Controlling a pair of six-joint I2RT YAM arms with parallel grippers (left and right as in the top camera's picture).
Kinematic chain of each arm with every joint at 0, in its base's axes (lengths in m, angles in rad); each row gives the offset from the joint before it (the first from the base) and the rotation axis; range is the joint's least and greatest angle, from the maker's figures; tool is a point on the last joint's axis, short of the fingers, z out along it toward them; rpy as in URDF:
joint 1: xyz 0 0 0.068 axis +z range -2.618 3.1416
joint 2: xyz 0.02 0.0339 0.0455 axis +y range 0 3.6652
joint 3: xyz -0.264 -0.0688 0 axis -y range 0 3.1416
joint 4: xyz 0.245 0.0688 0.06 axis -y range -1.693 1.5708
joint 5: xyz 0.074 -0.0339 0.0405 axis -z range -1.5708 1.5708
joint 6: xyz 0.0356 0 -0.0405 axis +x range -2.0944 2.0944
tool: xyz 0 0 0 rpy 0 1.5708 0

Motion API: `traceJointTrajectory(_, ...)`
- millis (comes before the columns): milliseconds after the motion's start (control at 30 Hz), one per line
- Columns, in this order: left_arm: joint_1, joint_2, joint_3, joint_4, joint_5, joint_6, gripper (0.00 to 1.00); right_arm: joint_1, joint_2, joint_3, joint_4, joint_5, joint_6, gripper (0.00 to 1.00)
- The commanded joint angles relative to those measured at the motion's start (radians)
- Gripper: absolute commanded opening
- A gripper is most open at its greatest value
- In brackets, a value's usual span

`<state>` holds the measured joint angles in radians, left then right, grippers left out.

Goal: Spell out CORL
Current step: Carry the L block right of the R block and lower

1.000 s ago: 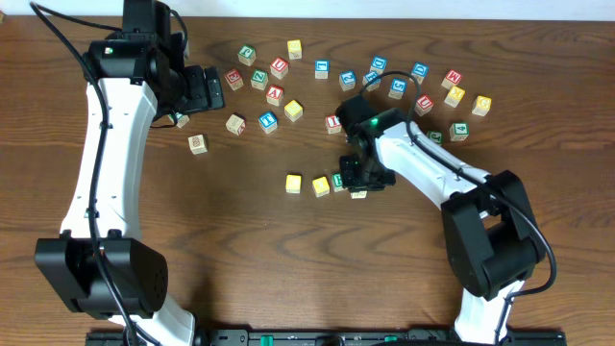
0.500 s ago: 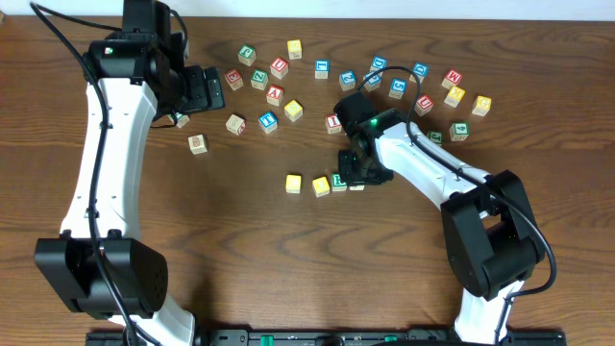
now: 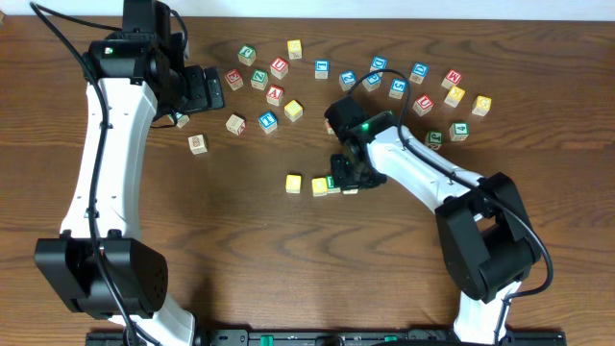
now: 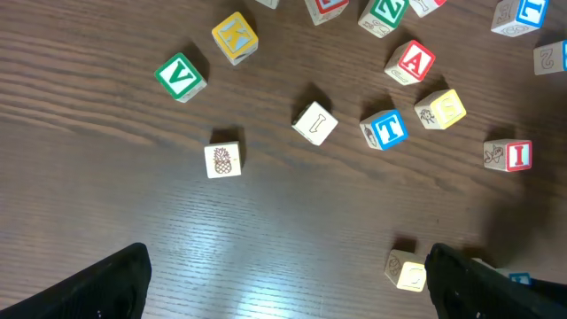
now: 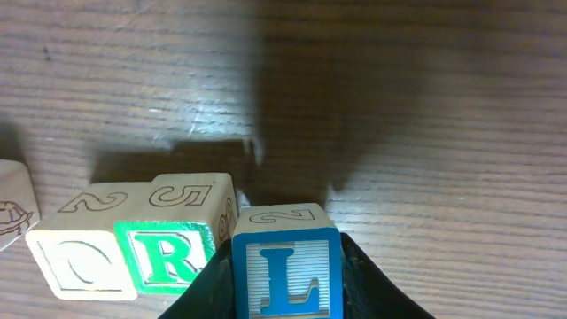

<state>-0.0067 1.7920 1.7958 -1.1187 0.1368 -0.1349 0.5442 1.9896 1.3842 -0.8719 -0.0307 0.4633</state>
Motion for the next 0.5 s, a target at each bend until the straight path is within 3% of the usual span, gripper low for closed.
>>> traceJointTrajectory(0, 0.003, 0.006, -0.001, -0.002, 0.009, -0.01, 0.98, 0.01, 0.001, -0.006, 0.0, -0.006, 0.021, 0.25)
traceJointTrajectory(467, 0.003, 0.006, -0.001, -0.002, 0.009, -0.01, 0.98, 0.027, 0.001, -0.006, 0.009, -0.063, 0.023, 0.25)
